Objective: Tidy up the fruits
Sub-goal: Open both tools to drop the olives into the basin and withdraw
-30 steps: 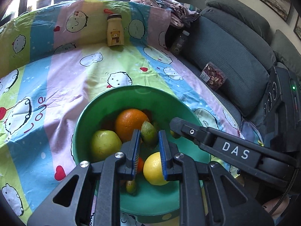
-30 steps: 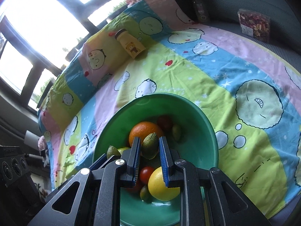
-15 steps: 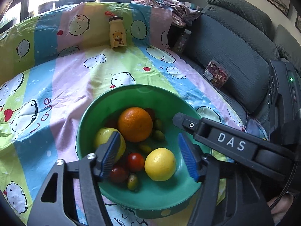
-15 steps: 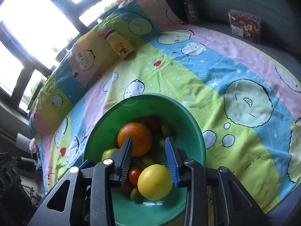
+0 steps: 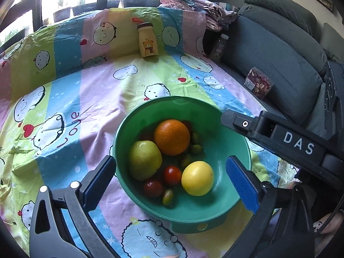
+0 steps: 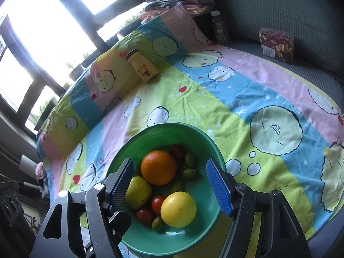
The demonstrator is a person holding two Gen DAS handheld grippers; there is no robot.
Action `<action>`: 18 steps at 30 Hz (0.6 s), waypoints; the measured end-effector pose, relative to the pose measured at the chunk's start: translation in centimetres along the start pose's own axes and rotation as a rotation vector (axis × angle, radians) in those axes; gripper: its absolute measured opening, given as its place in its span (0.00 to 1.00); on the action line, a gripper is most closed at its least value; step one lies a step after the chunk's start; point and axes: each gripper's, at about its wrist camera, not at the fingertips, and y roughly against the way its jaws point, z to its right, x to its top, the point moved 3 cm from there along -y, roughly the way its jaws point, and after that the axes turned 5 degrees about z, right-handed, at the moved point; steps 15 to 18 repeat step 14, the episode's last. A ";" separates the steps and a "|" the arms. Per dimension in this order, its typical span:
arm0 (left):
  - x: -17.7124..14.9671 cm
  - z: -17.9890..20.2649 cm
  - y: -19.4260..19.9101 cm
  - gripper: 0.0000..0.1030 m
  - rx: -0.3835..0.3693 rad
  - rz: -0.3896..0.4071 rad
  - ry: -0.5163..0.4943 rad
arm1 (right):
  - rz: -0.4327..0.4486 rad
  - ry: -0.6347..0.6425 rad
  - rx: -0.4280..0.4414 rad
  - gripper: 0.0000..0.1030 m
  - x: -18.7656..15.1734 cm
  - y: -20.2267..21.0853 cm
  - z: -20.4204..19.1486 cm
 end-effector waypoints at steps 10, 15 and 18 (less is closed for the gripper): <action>-0.5 -0.1 0.0 0.99 0.009 -0.003 -0.002 | -0.030 0.014 -0.019 0.69 -0.4 -0.7 -0.1; -0.4 -0.1 -0.1 0.99 0.005 -0.005 0.007 | -0.039 0.014 -0.020 0.69 -0.5 -0.8 -0.1; -0.4 -0.1 -0.1 0.99 0.005 -0.005 0.007 | -0.039 0.014 -0.020 0.69 -0.5 -0.8 -0.1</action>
